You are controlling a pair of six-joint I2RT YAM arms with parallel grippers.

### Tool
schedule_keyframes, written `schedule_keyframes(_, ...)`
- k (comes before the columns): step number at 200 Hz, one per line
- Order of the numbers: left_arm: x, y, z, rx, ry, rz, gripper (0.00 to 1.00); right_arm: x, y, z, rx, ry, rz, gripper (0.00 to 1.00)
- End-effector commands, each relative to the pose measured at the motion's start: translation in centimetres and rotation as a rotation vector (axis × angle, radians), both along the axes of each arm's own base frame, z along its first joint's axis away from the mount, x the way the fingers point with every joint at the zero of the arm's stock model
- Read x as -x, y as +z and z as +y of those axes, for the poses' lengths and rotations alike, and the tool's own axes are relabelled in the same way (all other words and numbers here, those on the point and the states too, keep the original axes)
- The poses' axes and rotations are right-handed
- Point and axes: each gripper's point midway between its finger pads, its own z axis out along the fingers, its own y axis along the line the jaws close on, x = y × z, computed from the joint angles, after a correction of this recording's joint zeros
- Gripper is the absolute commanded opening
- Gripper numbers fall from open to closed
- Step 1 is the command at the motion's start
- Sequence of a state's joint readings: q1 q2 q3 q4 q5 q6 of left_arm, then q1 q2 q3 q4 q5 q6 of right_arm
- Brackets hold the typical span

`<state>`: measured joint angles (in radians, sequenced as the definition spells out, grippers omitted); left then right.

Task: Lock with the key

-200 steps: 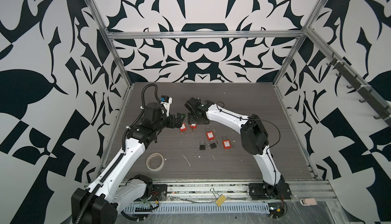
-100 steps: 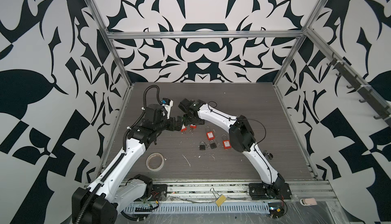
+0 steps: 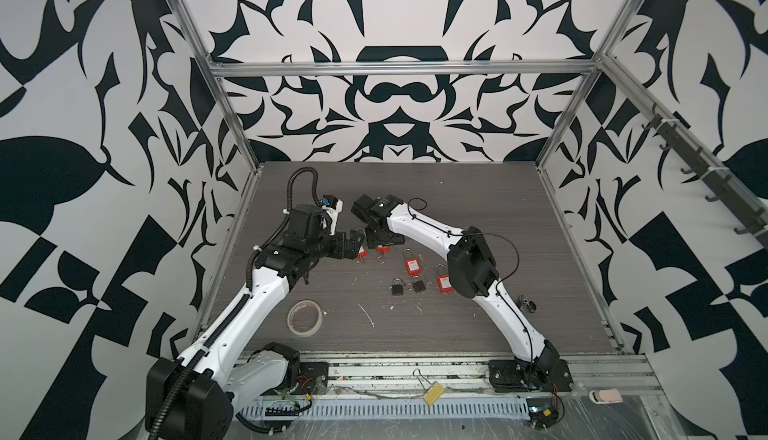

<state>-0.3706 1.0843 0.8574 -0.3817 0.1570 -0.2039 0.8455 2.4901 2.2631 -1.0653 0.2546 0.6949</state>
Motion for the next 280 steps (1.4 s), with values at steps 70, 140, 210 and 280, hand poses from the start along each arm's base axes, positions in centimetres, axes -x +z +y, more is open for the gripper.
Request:
schedule_keyframes(70,-0.2,0.5,-0.5,0.015,-0.024,0.008,0.99,-0.5,2.0,-0.3,-0.025,0.108,-0.012,0.61)
schedule_keyframes(140,-0.3,0.4,-0.6,0.015,-0.026,0.014,0.99,-0.2,0.4,0.4,-0.054,0.132,0.039,0.54)
schedule_keyframes(210,-0.2,0.6,-1.0,0.029,-0.044,0.015,0.99,-0.1,0.0,0.6,-0.077,0.146,0.059,0.47)
schedule_keyframes(280,-0.1,0.8,-1.0,0.031,-0.046,0.012,0.99,0.3,-0.4,0.5,-0.082,0.146,0.084,0.51)
